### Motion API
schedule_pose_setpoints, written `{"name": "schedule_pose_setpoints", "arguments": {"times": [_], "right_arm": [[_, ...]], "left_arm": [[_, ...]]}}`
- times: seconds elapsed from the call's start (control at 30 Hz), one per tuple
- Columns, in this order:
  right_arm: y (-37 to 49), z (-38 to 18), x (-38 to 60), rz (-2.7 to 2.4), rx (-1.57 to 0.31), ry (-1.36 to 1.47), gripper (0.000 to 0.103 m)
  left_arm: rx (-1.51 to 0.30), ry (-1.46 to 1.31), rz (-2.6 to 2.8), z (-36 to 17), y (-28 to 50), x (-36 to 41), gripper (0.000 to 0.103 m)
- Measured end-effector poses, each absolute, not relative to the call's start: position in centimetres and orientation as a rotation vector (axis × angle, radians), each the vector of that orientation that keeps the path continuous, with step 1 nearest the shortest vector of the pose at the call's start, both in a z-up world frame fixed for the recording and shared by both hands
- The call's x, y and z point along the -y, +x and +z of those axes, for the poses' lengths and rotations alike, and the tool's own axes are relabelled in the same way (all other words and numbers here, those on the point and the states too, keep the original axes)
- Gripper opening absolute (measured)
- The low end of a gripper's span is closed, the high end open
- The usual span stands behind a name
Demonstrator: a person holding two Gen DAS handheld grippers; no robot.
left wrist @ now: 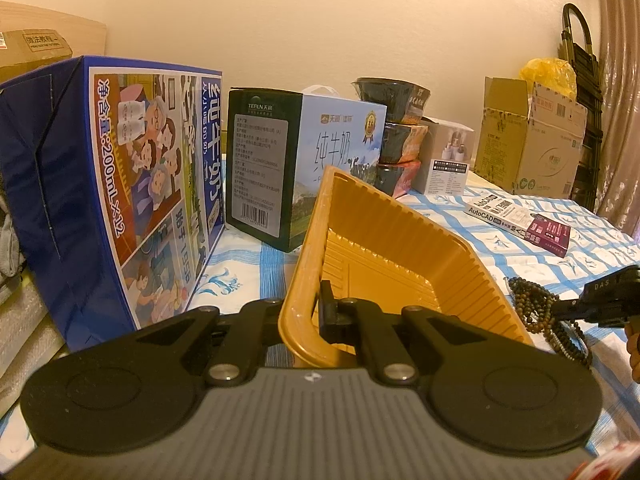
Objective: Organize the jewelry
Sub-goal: 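Grasp a long dark bead strand with the right tool and lower it into the tray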
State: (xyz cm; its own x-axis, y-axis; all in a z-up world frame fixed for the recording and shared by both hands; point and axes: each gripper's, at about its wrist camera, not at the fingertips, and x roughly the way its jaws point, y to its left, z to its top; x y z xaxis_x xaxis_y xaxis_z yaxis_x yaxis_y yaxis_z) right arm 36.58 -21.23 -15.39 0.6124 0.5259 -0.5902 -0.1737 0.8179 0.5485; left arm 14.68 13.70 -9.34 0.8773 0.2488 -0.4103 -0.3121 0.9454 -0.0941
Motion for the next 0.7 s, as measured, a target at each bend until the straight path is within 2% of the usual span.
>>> {"name": "schedule_pose_setpoints", "arguments": {"times": [0.3,0.7], "right_arm": [[29.3,-10.7,19.3,0.645,-0.632,0.278,0.006],[19.5,-9.6,18.5,0.806,-0.703,0.222,0.006]], "left_arm": [[-0.402,-0.163,0.292,-9.3,14.6,-13.5,0.006],[-0.398,-0.171,0.291,-9.2,14.4,-13.5,0.006]]}}
